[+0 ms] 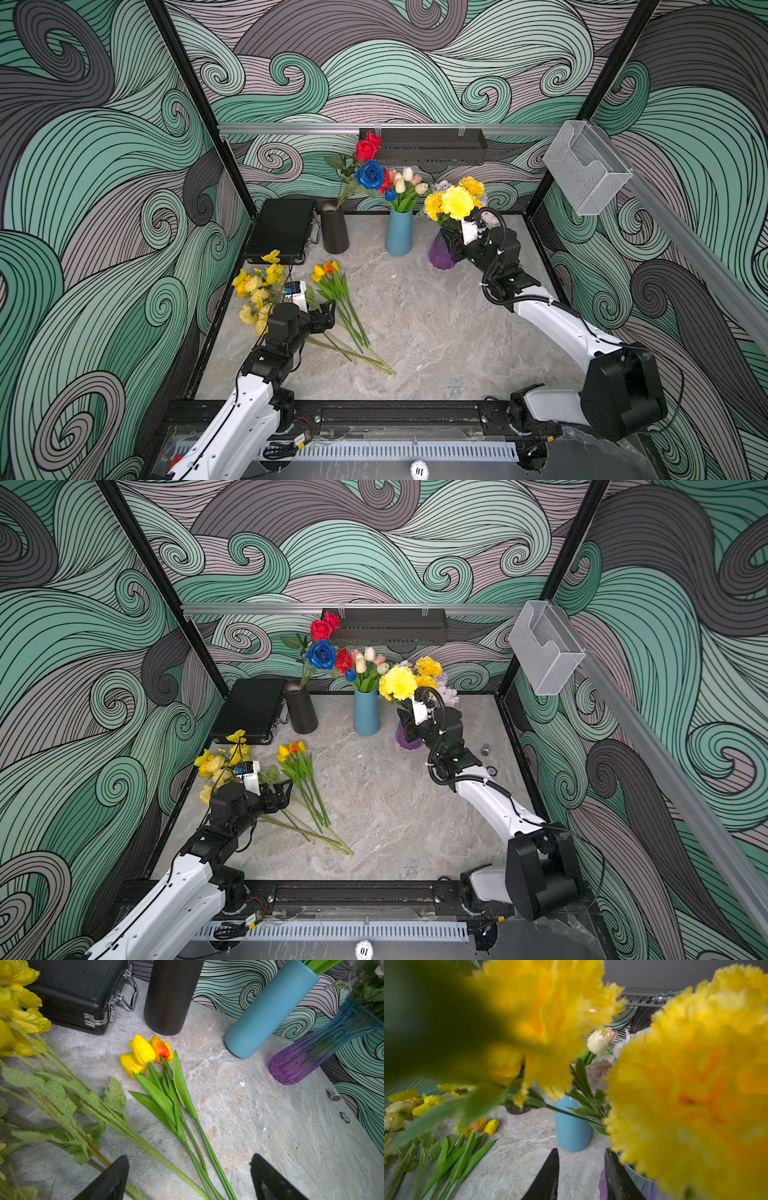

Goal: Pick out yellow flowers from the vase
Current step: Pick up the flower from the vase.

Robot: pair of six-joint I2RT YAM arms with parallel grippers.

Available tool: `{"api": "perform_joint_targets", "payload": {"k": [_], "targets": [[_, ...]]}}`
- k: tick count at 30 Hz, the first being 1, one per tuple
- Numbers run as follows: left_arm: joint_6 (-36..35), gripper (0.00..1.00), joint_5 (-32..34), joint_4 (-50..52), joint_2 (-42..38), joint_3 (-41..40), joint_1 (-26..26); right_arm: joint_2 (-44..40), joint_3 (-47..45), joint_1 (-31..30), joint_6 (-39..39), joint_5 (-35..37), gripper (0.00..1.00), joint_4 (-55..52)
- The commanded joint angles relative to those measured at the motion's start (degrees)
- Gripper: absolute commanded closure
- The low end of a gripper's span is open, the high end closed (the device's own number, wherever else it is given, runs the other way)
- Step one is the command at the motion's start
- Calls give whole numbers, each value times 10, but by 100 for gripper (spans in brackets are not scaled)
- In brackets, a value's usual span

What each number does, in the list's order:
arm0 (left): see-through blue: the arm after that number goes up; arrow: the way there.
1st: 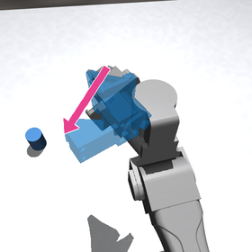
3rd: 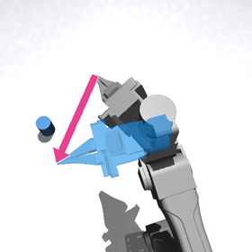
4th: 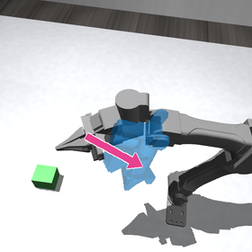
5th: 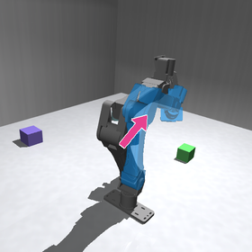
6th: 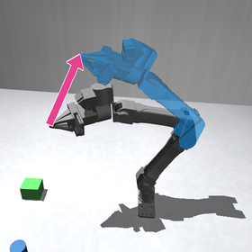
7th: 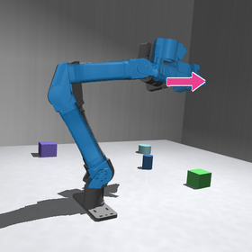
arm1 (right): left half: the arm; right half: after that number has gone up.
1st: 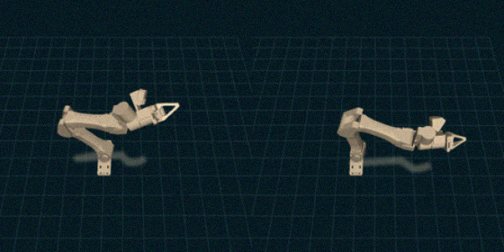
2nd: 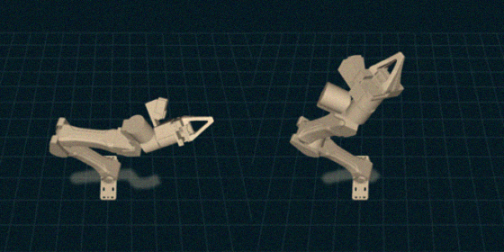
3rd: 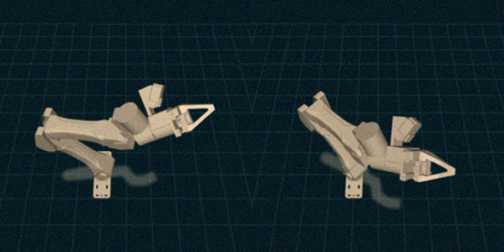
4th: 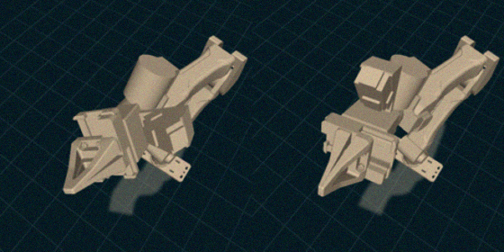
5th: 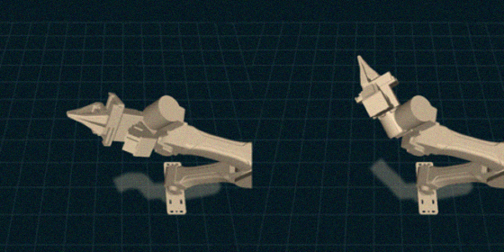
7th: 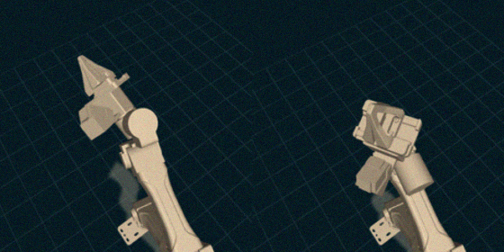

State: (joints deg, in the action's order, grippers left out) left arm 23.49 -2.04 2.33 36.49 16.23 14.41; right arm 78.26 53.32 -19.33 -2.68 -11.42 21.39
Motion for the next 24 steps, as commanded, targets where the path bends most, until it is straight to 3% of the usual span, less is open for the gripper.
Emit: {"api": "perform_joint_targets", "payload": {"k": [1, 3, 5, 9, 13, 18, 24], "targets": [[-11, 10, -8, -7, 2, 5, -4, 15, 21, 1, 0, -29, 62, 69], [-12, 10, -20, -13, 1, 5, -4, 25, 23, 1, 0, -34, 62, 84], [-33, 9, -81, -44, 13, 8, -3, 33, 30, 0, 0, -35, 63, 87], [-12, 12, -162, -117, 101, 62, 12, 38, 32, 0, -4, -32, 63, 92], [-58, 16, -138, -166, 227, 170, 101, 32, 26, 1, -8, -25, 63, 90], [-80, 25, -190, -218, 358, 320, 140, 28, 17, 2, -18, -23, 62, 86], [-157, 25, -183, -183, 420, 460, 195, 26, 13, 4, -16, -25, 62, 90]]}}
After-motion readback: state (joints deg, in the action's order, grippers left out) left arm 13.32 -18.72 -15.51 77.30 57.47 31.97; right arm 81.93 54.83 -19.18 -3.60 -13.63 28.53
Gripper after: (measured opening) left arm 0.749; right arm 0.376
